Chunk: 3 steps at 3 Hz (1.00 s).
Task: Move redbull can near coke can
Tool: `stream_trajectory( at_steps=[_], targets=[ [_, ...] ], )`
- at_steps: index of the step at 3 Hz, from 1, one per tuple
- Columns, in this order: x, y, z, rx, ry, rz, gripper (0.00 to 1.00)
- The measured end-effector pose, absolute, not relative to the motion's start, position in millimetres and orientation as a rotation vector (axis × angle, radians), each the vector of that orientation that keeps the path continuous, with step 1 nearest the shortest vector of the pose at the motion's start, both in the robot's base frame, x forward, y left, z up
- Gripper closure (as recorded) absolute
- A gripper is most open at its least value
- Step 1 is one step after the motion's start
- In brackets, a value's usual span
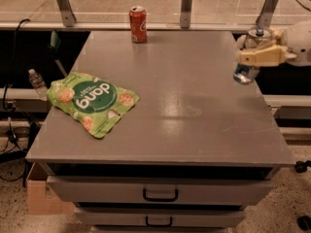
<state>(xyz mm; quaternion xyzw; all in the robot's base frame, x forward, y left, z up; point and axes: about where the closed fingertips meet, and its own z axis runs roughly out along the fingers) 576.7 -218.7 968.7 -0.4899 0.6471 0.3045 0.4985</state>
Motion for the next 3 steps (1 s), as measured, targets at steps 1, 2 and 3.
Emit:
stream_trajectory(
  at_steps=[1,2,3],
  targets=[
    [636,-174,993,-1.112,1.483,0.681,1.00],
    [693,-132,1011,-1.002,1.419,0.665,1.00],
    [743,-94,1021,-0.935,1.407,0.586,1.00]
  ],
)
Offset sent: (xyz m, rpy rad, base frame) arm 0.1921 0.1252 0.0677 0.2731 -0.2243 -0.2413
